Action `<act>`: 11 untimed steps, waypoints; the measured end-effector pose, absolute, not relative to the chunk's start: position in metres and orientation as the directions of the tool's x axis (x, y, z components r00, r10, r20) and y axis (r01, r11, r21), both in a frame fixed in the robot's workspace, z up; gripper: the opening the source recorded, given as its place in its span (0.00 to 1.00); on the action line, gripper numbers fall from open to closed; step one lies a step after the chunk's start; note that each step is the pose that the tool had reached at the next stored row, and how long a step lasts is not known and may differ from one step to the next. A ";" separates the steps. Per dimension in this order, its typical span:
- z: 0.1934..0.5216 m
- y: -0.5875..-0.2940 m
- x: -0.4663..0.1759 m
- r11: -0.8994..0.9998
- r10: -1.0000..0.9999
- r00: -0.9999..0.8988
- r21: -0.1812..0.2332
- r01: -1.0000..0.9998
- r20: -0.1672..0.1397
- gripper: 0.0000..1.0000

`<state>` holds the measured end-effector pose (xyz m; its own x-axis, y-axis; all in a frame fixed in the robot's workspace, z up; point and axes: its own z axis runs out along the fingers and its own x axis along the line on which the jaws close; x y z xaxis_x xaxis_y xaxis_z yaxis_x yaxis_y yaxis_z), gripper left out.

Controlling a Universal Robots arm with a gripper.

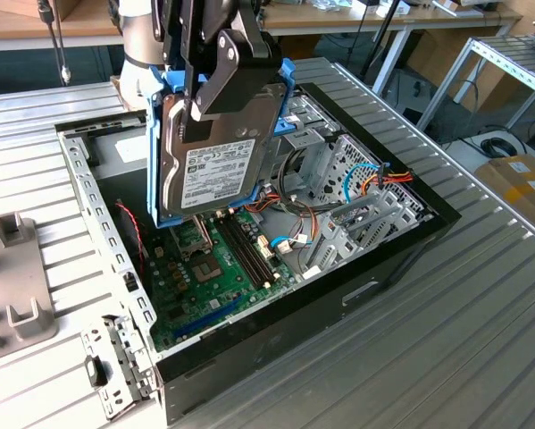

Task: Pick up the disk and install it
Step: 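Pick up the disk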

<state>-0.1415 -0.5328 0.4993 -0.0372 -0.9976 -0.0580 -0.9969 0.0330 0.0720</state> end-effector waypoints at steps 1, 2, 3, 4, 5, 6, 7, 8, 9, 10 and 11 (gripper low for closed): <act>0.499 -0.535 -0.141 0.033 -0.998 -0.037 0.072 -0.997 -0.058 0.37; 0.499 -0.536 -0.141 0.033 -0.998 -0.037 0.072 -0.997 -0.058 0.37; 0.499 -0.536 -0.141 0.033 -0.998 -0.037 0.072 -0.997 -0.058 0.37; 0.499 -0.536 -0.141 0.033 -0.998 -0.037 0.072 -0.997 -0.058 0.37; 0.499 -0.536 -0.141 0.033 -0.998 -0.037 0.072 -0.997 -0.058 0.37; 0.499 -0.537 -0.141 0.033 -0.998 -0.037 0.072 -0.997 -0.058 0.37; 0.499 -0.537 -0.141 0.033 -0.998 -0.037 0.072 -0.997 -0.058 0.37; 0.499 -0.537 -0.141 0.033 -0.998 -0.037 0.072 -0.997 -0.058 0.37; 0.499 -0.538 -0.141 0.033 -0.998 -0.037 0.072 -0.997 -0.058 0.37; 0.499 -0.538 -0.141 0.033 -0.998 -0.037 0.072 -0.997 -0.058 0.37; 0.499 -0.538 -0.141 0.033 -0.998 -0.037 0.072 -0.997 -0.058 0.37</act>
